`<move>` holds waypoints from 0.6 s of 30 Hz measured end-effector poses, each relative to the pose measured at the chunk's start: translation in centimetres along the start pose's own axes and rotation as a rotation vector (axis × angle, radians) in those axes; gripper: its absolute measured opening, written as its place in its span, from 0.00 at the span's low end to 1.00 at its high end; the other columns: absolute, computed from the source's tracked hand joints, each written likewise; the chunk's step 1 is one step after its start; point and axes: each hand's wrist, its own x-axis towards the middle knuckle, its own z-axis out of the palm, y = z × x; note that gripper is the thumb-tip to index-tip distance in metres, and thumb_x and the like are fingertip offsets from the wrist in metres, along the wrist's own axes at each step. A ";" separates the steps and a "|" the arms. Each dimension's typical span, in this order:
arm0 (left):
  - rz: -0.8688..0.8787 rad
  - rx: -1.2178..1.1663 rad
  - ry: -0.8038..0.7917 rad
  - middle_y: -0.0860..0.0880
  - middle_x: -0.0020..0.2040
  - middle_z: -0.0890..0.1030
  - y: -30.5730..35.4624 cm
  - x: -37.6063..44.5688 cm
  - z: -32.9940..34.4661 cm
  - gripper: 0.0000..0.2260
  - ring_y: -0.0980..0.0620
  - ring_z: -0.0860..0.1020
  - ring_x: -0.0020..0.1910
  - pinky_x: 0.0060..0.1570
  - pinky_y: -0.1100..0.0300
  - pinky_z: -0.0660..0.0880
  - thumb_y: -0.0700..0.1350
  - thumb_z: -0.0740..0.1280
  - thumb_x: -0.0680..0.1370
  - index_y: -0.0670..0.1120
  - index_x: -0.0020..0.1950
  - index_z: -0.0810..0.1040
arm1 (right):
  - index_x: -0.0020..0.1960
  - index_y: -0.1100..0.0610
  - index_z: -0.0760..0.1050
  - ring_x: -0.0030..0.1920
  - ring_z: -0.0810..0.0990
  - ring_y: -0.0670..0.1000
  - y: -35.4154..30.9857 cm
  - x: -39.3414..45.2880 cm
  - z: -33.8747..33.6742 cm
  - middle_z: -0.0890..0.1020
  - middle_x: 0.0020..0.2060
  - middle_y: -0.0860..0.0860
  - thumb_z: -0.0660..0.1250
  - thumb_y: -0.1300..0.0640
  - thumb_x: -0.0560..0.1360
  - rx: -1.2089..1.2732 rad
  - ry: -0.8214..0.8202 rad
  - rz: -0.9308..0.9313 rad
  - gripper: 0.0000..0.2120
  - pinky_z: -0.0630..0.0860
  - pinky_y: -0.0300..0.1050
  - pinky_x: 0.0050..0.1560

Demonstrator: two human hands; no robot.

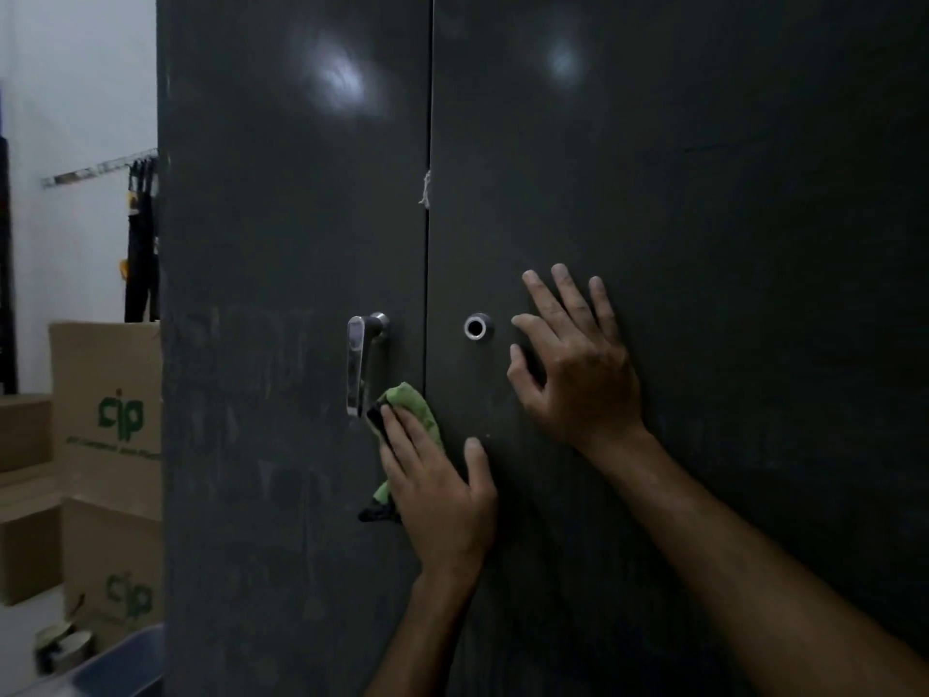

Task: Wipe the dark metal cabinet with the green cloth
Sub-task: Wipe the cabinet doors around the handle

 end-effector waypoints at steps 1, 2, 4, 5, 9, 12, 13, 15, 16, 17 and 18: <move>0.043 -0.016 -0.007 0.46 0.83 0.46 -1.0 -0.2 -0.4 0.37 0.44 0.49 0.80 0.75 0.55 0.46 0.60 0.51 0.78 0.42 0.82 0.47 | 0.56 0.57 0.80 0.77 0.62 0.57 0.0 0.0 -0.1 0.70 0.73 0.55 0.66 0.54 0.75 0.006 0.001 -0.001 0.12 0.55 0.61 0.77; 0.109 -0.032 -0.021 0.47 0.83 0.49 -2.3 -0.6 -0.9 0.35 0.44 0.51 0.80 0.76 0.54 0.49 0.57 0.52 0.79 0.42 0.82 0.50 | 0.56 0.57 0.80 0.77 0.63 0.57 -0.1 0.1 -0.2 0.70 0.73 0.56 0.66 0.54 0.75 0.012 0.003 -0.002 0.12 0.56 0.62 0.77; 0.288 -0.011 -0.060 0.46 0.81 0.55 -6.1 -1.8 -2.0 0.30 0.44 0.56 0.79 0.77 0.54 0.54 0.50 0.54 0.80 0.41 0.80 0.55 | 0.55 0.57 0.80 0.76 0.63 0.58 -0.1 0.1 -0.5 0.71 0.73 0.56 0.66 0.54 0.75 0.020 -0.003 -0.005 0.12 0.56 0.62 0.76; 0.380 0.033 -0.072 0.45 0.80 0.58 -8.4 -2.1 -2.7 0.28 0.44 0.59 0.78 0.77 0.55 0.56 0.48 0.55 0.81 0.40 0.79 0.58 | 0.55 0.57 0.80 0.76 0.63 0.58 -0.1 0.1 -0.6 0.71 0.73 0.56 0.66 0.55 0.75 0.022 -0.007 -0.004 0.11 0.57 0.62 0.76; 0.478 0.135 -0.059 0.43 0.78 0.64 -14.1 0.8 -5.3 0.25 0.41 0.65 0.74 0.73 0.49 0.64 0.45 0.57 0.79 0.39 0.76 0.66 | 0.55 0.58 0.80 0.76 0.63 0.58 -0.2 0.1 -0.6 0.71 0.73 0.56 0.65 0.55 0.75 0.025 -0.014 0.004 0.12 0.57 0.63 0.76; 0.481 0.182 -0.047 0.41 0.75 0.66 -14.3 4.8 -6.4 0.25 0.40 0.67 0.70 0.67 0.46 0.68 0.46 0.59 0.78 0.41 0.75 0.69 | 0.56 0.58 0.80 0.76 0.63 0.59 -0.1 0.1 -0.6 0.71 0.73 0.57 0.66 0.55 0.75 0.022 -0.017 0.002 0.12 0.57 0.63 0.76; 0.499 0.193 -0.036 0.40 0.74 0.66 -14.0 6.2 -6.8 0.24 0.39 0.67 0.69 0.65 0.46 0.69 0.47 0.59 0.78 0.42 0.74 0.71 | 0.56 0.58 0.80 0.76 0.63 0.59 -0.1 0.1 -0.5 0.71 0.73 0.57 0.66 0.55 0.76 0.017 -0.020 0.002 0.12 0.57 0.63 0.76; 0.550 0.225 -0.013 0.39 0.72 0.66 -13.5 9.4 -7.5 0.23 0.37 0.68 0.66 0.61 0.46 0.71 0.48 0.61 0.79 0.43 0.73 0.72 | 0.56 0.58 0.80 0.76 0.63 0.59 -0.1 0.1 -0.5 0.71 0.73 0.57 0.66 0.55 0.76 0.010 -0.021 0.003 0.12 0.56 0.63 0.76; 0.589 0.249 -0.008 0.39 0.72 0.66 -13.0 11.0 -7.9 0.23 0.37 0.68 0.65 0.60 0.45 0.72 0.47 0.62 0.79 0.44 0.74 0.72 | 0.56 0.58 0.80 0.76 0.63 0.59 -0.1 0.1 -0.4 0.71 0.73 0.57 0.66 0.55 0.76 0.007 -0.018 0.003 0.12 0.56 0.63 0.76; 0.633 0.279 -0.009 0.38 0.72 0.66 -12.4 12.6 -8.4 0.24 0.36 0.68 0.64 0.58 0.43 0.74 0.46 0.65 0.78 0.44 0.74 0.71 | 0.56 0.58 0.80 0.76 0.63 0.59 -0.1 0.1 -0.4 0.71 0.73 0.57 0.66 0.54 0.76 0.002 -0.017 0.001 0.12 0.56 0.63 0.76; 0.669 0.314 -0.015 0.39 0.72 0.66 -11.9 14.1 -8.7 0.25 0.36 0.67 0.62 0.56 0.41 0.75 0.43 0.68 0.77 0.45 0.75 0.71 | 0.56 0.58 0.80 0.76 0.63 0.59 -0.1 0.1 -0.3 0.71 0.73 0.57 0.65 0.54 0.76 -0.001 -0.017 0.000 0.12 0.56 0.62 0.77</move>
